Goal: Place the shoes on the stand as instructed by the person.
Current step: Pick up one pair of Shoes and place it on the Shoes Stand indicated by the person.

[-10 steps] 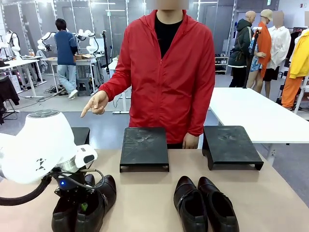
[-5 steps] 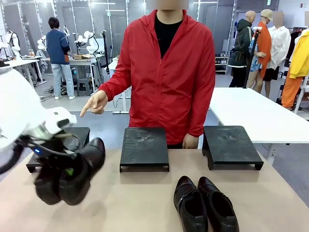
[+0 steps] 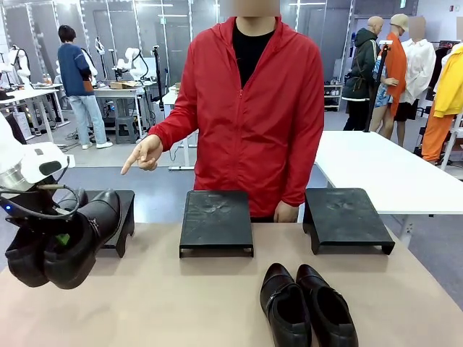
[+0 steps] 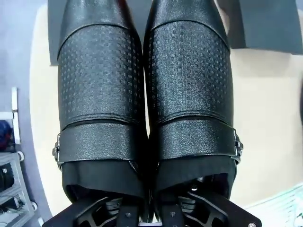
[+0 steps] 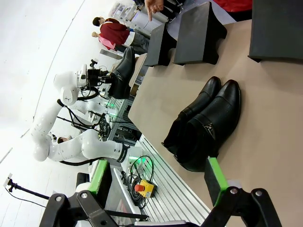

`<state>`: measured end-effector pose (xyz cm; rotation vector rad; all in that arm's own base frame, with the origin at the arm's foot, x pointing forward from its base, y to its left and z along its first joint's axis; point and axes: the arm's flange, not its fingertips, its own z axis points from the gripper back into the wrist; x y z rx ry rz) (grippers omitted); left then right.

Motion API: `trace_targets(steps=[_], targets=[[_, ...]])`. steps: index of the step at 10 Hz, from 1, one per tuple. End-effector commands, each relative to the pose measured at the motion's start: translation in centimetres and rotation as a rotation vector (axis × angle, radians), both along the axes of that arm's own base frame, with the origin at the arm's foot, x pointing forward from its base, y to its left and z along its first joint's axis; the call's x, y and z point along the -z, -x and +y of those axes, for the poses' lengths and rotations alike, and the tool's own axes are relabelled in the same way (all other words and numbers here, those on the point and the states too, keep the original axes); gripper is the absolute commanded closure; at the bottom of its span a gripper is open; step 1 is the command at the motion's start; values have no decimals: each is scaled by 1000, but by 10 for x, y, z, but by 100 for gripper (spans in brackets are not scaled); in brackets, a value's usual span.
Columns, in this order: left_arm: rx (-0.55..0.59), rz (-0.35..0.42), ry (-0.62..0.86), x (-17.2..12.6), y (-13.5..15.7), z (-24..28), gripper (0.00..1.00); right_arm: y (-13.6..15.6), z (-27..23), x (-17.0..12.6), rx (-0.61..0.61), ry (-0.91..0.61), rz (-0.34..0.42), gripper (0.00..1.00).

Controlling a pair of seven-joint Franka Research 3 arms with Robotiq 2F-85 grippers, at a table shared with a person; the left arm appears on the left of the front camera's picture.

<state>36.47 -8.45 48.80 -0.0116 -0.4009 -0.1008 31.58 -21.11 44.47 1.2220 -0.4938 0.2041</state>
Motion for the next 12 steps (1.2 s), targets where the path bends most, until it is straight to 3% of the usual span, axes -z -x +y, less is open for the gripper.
trace_targets(steps=[1,4,5,6,9,12], targets=[[-21,25,12,3,1,-1,97,-1,-1,-1,-2,-6,-18,0],[-21,25,12,3,1,-1,97,-1,-1,-1,-2,-6,-18,0],[-4,30,-2,10,1,0,90,-1,-1,-1,-2,-6,-18,0],[24,-77,4,0,-4,9,90,-1,-1,-1,-2,-6,-18,0],[11,-142,-33,-35,-51,31,90,-1,-1,-1,-2,-6,-18,0],[-37,-130,-38,-27,-108,36,90,-1,-1,-1,-2,-6,-18,0]])
